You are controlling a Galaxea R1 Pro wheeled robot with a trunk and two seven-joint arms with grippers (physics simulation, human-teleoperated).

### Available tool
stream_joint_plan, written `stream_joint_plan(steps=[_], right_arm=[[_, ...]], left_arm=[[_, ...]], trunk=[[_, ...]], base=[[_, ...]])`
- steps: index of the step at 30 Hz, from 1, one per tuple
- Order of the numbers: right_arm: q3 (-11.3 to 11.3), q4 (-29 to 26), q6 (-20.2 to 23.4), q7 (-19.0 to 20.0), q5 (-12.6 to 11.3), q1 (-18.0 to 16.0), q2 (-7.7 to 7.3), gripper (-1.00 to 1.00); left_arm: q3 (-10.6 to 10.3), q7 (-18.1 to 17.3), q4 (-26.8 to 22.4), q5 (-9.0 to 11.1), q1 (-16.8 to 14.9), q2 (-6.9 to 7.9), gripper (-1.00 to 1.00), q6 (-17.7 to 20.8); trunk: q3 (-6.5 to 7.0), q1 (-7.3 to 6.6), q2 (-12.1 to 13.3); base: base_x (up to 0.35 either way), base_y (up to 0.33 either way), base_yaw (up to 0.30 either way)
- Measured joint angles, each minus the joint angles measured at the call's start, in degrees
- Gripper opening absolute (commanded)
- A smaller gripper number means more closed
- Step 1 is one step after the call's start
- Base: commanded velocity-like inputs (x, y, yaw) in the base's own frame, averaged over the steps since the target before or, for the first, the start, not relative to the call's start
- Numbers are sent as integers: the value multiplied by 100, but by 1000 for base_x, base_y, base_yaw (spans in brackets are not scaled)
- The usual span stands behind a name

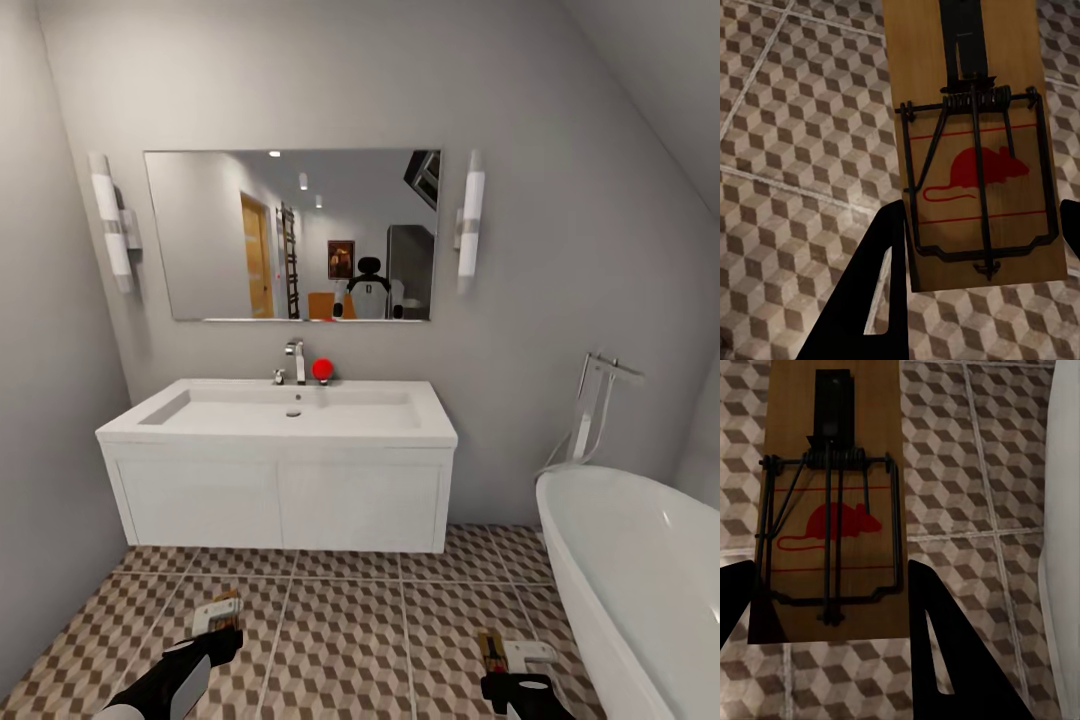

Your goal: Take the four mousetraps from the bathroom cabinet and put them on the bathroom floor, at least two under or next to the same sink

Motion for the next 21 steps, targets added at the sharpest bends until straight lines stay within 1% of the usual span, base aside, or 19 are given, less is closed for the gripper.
stream_joint_plan(steps=[10,15,17,19,21], right_arm=[[7,0,-48,0,3,1,0,-100],[-2,2,-323,-36,2,-1,0,-100],[-10,2,-356,-50,3,1,-4,-100],[-16,-15,-362,-53,12,-2,-11,-100],[-19,-65,-293,-43,25,-4,-31,-100]], left_arm=[[-5,5,7,-4,0,0,-100,-9],[-15,8,7,-12,0,0,-100,-9],[-16,11,1,-13,0,0,-100,-7],[-22,18,-47,-18,0,-5,-100,-2],[-28,42,-232,-26,-6,-14,-100,51]], trunk=[[-180,220,-401],[-269,330,-602],[-305,374,-682],[-341,417,-762],[-377,461,-843]], base=[[0,0,0],[0,0,0],[0,0,0],[0,0,0],[0,0,0]])
